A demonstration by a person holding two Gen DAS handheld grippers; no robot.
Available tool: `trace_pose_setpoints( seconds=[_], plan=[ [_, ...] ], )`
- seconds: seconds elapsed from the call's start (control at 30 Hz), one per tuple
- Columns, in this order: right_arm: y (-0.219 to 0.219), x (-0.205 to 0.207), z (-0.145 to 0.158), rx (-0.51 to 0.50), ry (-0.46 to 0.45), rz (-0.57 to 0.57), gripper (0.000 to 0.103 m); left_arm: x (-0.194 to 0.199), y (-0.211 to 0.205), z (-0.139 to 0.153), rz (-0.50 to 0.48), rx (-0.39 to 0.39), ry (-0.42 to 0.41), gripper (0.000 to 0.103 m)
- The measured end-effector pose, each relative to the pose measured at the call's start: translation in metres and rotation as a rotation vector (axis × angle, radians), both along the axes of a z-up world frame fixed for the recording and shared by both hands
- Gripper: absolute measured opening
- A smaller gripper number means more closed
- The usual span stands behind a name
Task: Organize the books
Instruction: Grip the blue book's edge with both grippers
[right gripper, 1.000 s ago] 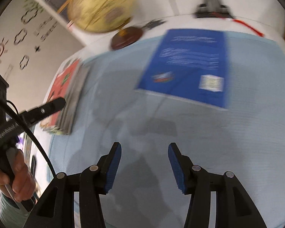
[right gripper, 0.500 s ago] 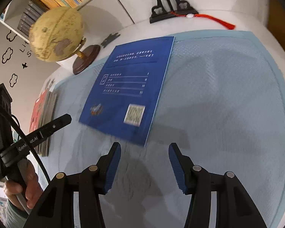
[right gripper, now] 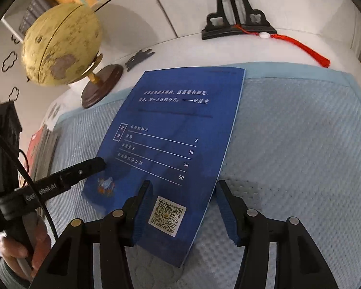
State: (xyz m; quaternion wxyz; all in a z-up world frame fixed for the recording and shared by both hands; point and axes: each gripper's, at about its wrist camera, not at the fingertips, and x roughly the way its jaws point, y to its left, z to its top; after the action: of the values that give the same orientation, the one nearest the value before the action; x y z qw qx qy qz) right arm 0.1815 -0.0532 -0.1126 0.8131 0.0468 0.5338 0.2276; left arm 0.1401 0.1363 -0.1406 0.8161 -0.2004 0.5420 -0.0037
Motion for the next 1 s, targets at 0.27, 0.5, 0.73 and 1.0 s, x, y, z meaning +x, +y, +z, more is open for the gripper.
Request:
trace_pose_setpoints(
  seconds=[0.27,0.5,0.73,1.0],
  plan=[
    [-0.031,-0.04,0.004,-0.021,0.034,0.021,0.054,-0.056,-0.046,0.001,-0.069,-0.004,0.04,0.03],
    [-0.072,-0.109,-0.002,-0.121,0.021,0.106,0.055,-0.133,-0.107,0.0,-0.153,-0.002,0.063,0.03],
    [-0.087,-0.147,-0.005,-0.124,-0.067,0.088,0.058,-0.149,-0.12,-0.001,-0.132,-0.007,0.06,0.03],
    [-0.118,-0.138,0.006,0.186,0.066,-0.002,0.059,-0.162,-0.112,-0.002,-0.074,-0.032,0.039,0.03]
  ],
)
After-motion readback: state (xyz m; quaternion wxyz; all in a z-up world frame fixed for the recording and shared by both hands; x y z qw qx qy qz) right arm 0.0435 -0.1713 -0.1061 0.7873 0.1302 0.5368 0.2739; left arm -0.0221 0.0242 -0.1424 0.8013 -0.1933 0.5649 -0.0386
